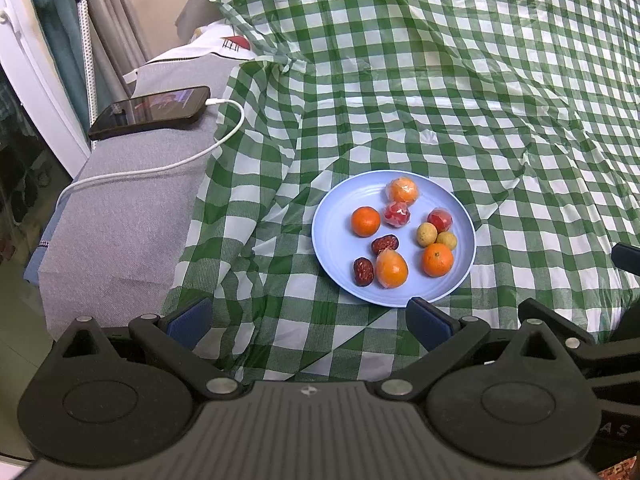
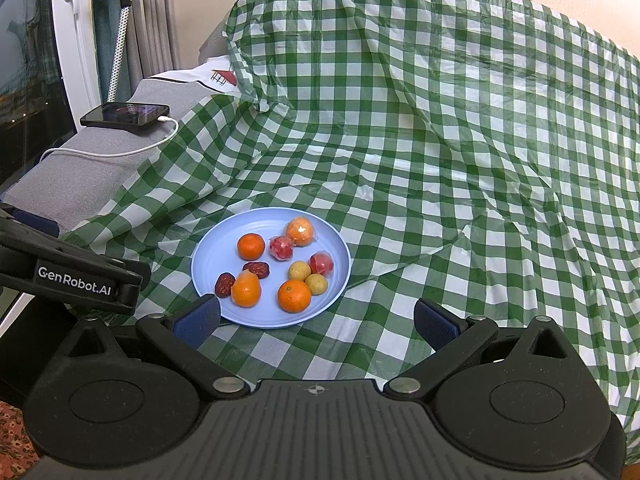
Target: Organize fruits
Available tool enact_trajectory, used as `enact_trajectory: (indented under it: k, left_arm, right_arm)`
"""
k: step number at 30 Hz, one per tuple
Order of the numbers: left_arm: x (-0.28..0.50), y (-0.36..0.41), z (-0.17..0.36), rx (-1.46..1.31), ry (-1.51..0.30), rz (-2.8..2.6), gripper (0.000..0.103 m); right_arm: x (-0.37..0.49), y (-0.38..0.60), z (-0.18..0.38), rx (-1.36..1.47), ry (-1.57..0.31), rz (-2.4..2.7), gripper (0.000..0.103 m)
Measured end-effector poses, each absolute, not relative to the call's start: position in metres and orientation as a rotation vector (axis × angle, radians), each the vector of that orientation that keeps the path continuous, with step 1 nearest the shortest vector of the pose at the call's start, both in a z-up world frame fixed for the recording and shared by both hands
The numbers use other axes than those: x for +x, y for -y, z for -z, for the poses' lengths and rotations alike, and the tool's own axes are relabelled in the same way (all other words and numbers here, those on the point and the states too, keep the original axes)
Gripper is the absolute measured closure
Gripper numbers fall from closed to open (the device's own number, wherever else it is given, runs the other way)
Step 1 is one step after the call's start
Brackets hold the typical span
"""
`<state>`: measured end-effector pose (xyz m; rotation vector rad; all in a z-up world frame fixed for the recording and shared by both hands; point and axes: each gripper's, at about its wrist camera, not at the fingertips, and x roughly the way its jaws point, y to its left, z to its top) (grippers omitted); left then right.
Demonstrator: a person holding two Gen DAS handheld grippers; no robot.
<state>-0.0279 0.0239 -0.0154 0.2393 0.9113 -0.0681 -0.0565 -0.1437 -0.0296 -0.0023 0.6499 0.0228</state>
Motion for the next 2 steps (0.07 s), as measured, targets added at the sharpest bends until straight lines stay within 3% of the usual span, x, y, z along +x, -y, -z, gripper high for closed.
enact_trajectory:
  k: [2]
  left_arm:
    - [-0.0286,-0.0232,0.0141,0.245,-0.904,0.068,0.0]
  right_arm:
    - [-0.0574,0.1416,0.0302,-0.001,-0.645,-0.028,0.001]
